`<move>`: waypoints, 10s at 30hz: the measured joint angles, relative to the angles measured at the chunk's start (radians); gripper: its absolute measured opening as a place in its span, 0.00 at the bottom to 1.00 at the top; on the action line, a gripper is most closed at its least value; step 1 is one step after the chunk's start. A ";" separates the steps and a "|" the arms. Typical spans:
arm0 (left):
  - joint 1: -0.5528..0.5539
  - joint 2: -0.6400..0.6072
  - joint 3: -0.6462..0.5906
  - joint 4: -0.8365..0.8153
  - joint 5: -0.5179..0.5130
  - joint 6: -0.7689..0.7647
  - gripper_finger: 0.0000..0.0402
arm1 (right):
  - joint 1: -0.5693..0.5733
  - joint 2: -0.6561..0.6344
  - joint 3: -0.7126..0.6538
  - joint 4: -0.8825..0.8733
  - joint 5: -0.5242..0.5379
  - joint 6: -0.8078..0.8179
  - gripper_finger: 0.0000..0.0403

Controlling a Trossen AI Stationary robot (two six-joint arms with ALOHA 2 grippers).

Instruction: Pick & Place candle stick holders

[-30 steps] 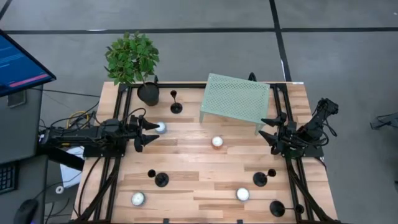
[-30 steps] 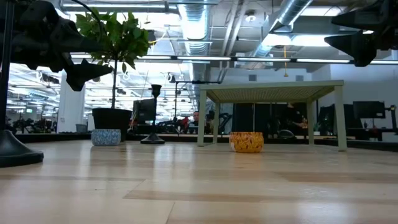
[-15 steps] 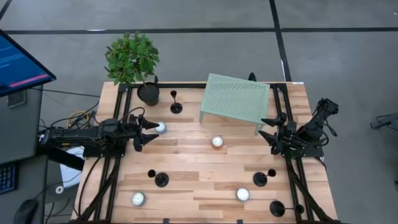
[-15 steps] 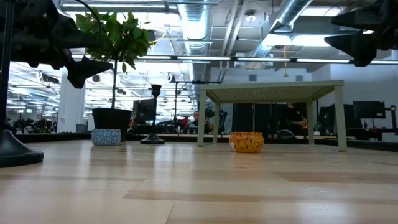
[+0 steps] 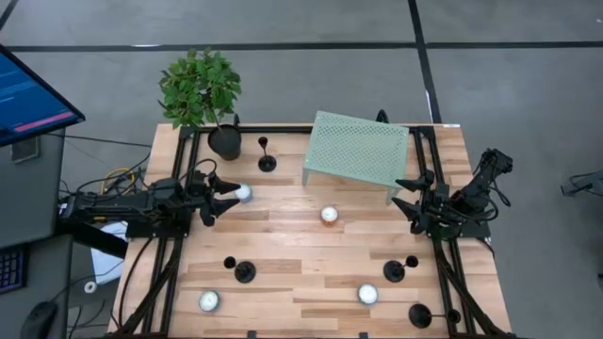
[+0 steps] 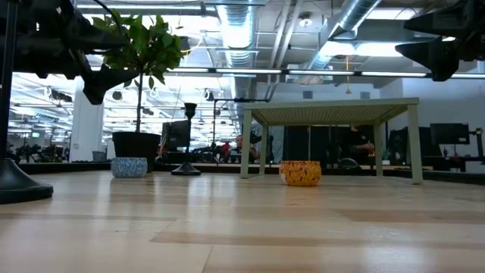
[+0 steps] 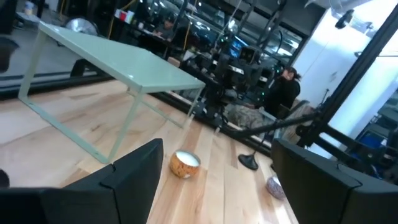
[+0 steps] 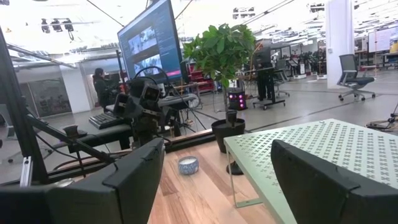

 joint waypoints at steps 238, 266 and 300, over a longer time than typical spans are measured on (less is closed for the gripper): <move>0.069 0.875 0.964 0.037 0.108 0.027 0.75 | 0.412 1.703 1.741 -1.915 -1.151 1.591 0.91; 0.069 0.875 0.964 0.080 0.108 0.061 0.75 | 0.421 1.702 1.740 -1.940 -1.143 1.611 0.41; 0.069 0.863 0.963 0.098 0.104 0.061 0.75 | 0.234 1.424 1.740 -1.764 -1.150 1.559 0.30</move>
